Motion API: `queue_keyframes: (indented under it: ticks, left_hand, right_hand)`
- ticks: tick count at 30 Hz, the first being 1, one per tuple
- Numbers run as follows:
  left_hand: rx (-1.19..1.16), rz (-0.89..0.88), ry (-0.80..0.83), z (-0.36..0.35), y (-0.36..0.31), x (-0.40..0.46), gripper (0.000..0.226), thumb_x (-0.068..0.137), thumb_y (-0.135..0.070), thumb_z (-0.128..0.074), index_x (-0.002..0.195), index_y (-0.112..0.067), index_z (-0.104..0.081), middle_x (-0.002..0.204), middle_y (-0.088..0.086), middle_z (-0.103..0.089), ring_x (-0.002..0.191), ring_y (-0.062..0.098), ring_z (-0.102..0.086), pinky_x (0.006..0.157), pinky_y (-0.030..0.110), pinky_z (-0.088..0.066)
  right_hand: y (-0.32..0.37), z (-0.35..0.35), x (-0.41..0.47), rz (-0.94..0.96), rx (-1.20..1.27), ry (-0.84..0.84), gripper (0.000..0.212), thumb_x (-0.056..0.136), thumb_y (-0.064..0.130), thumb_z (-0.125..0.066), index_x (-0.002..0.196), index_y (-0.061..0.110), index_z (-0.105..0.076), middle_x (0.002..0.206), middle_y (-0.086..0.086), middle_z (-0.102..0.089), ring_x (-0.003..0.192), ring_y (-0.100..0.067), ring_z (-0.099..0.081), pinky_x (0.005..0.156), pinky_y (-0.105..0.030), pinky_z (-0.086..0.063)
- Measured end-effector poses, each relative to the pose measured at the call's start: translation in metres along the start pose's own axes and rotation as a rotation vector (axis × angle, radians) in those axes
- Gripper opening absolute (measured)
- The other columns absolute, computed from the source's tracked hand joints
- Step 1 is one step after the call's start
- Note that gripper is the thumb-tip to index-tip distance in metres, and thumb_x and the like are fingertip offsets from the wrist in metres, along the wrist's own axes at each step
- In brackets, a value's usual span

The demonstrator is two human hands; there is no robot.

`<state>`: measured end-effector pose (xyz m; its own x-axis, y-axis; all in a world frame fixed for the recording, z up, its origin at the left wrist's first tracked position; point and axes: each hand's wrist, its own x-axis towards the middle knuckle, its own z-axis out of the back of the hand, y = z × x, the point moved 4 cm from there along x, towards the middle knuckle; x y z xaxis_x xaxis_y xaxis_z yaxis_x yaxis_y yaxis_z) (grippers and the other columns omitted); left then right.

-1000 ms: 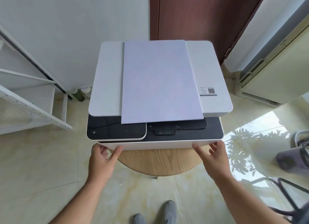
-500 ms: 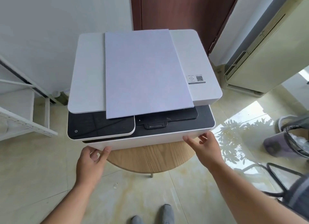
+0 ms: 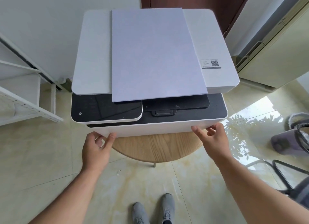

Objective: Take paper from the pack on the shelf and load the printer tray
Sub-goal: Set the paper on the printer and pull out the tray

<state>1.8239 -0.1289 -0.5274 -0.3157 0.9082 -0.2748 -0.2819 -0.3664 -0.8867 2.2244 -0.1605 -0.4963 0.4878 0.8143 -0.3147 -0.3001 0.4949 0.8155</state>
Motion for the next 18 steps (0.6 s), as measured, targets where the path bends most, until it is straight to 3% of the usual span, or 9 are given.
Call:
queue_keyframes:
  ticks: [3,5,9,12,15,18]
  left_hand:
    - [0.020,0.002,0.002,0.002,0.004,0.003,0.060,0.075,-0.058,-0.075,0.111,-0.013,-0.057,0.119,0.003,-0.073,0.118,0.019,-0.068,0.104,0.040,-0.052]
    - [0.004,0.017,0.008,0.002,0.007,0.004,0.066,0.073,-0.060,-0.076,0.114,-0.012,-0.056,0.122,0.003,-0.072,0.120,0.020,-0.068,0.106,0.039,-0.051]
    - [-0.020,0.017,-0.009,0.000,0.008,0.004,0.070,0.071,-0.066,-0.077,0.112,-0.014,-0.056,0.122,0.004,-0.072,0.120,0.021,-0.067,0.095,0.026,-0.053]
    - [0.002,0.002,-0.060,-0.003,0.005,0.001,0.052,0.081,-0.046,-0.078,0.110,-0.010,-0.054,0.119,0.010,-0.071,0.119,0.024,-0.067,0.076,0.006,-0.050]
    - [-0.029,-0.037,-0.090,-0.005,0.001,-0.002,0.058,0.077,-0.050,-0.076,0.111,-0.010,-0.054,0.120,0.008,-0.069,0.120,0.020,-0.066,0.085,0.018,-0.053]
    - [-0.057,-0.037,-0.117,-0.007,0.003,-0.002,0.052,0.081,-0.041,-0.078,0.111,-0.008,-0.051,0.122,0.015,-0.068,0.119,0.024,-0.067,0.077,0.008,-0.050]
  right_hand:
    - [-0.005,-0.004,-0.001,0.000,0.031,0.008,0.078,0.068,0.062,-0.081,0.126,0.019,-0.051,0.130,0.003,-0.063,0.126,-0.017,-0.058,0.113,-0.048,-0.048]
    - [-0.009,-0.006,0.000,-0.001,0.044,-0.002,0.076,0.072,0.059,-0.085,0.127,0.019,-0.052,0.132,0.004,-0.062,0.128,-0.017,-0.058,0.114,-0.050,-0.048]
    - [-0.015,-0.005,0.005,0.019,0.028,-0.046,0.093,0.059,0.076,-0.083,0.127,0.018,-0.054,0.129,0.005,-0.065,0.125,-0.017,-0.062,0.111,-0.044,-0.051]
    - [-0.015,-0.005,0.007,0.033,0.019,-0.065,0.098,0.053,0.084,-0.081,0.123,0.019,-0.055,0.126,0.004,-0.068,0.120,-0.019,-0.065,0.106,-0.040,-0.054]
    - [-0.016,-0.006,0.008,0.039,0.020,-0.076,0.086,0.058,0.075,-0.083,0.118,0.020,-0.055,0.124,0.002,-0.069,0.117,-0.020,-0.066,0.105,-0.040,-0.055]
    - [-0.019,-0.007,0.009,0.048,0.025,-0.092,0.078,0.062,0.070,-0.085,0.115,0.022,-0.054,0.123,0.002,-0.069,0.117,-0.019,-0.066,0.104,-0.039,-0.055]
